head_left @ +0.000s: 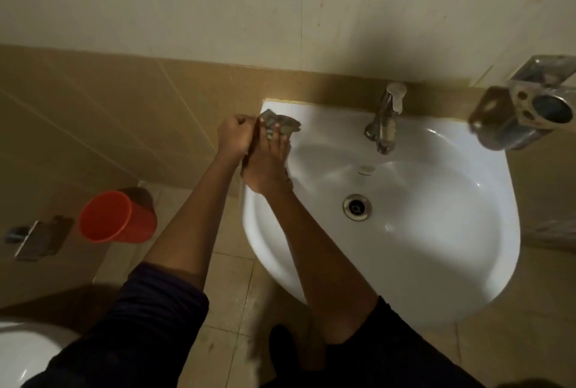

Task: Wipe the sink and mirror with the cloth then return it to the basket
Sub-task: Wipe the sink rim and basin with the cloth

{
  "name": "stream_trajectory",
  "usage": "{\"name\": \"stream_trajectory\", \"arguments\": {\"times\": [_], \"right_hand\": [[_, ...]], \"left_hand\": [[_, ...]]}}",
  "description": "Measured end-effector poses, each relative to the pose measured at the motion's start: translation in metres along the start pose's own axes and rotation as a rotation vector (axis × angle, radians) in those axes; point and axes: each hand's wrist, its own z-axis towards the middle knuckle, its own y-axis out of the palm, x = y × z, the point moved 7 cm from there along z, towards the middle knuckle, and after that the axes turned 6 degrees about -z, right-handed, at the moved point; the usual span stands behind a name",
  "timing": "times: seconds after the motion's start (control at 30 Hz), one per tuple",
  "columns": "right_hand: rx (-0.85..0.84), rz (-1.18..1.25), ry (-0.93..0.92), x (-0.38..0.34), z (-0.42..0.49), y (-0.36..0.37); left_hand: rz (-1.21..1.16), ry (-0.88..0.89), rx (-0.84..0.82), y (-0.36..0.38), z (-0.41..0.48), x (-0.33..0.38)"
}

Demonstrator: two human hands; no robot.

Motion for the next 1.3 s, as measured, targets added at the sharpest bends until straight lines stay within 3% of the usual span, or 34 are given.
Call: {"name": "stream_trajectory", "arguments": {"times": [0.17,0.37,0.5,0.63,0.77,0.9,0.97,1.07,1.2,1.3], "right_hand": [[-0.077,0.064,0.023,-0.022,-0.044,0.012],[-0.170,0.301,0.136,-0.013,-0.125,0.030],[-0.121,-0.026,0.011,0.005,-0.168,0.023],[-0.021,-0.119,-0.070,0.037,-0.216,0.014],[0.183,-0.278,-0.205,0.106,-0.276,-0.025],[0.231,-0.352,-0.142,0.197,-0.287,-0.057],[0.170,-0.424,-0.057,0.257,-0.276,-0.065],[-0.068,-0.515,0.038,0.342,-0.250,-0.069],[0.005,-0.697,-0.023,0.356,-0.199,-0.100],[-0.003,-0.811,-0.201,0.343,-0.159,-0.111]], "left_hand": [[0.299,-0.028,-0.103,0.000,-0.015,-0.006],[0.422,-0.005,-0.157,0.012,-0.043,-0.016],[0.408,-0.022,-0.171,0.023,-0.059,-0.014],[0.538,0.061,-0.064,0.020,-0.065,-0.011],[0.584,0.117,-0.039,0.024,-0.065,-0.016],[0.649,0.143,-0.048,0.027,-0.060,-0.019],[0.748,0.179,-0.028,0.029,-0.061,-0.014],[0.790,0.229,-0.032,0.034,-0.064,-0.009],[0.746,0.272,-0.015,0.037,-0.062,-0.012],[0.704,0.271,0.009,0.035,-0.060,-0.016]]}}
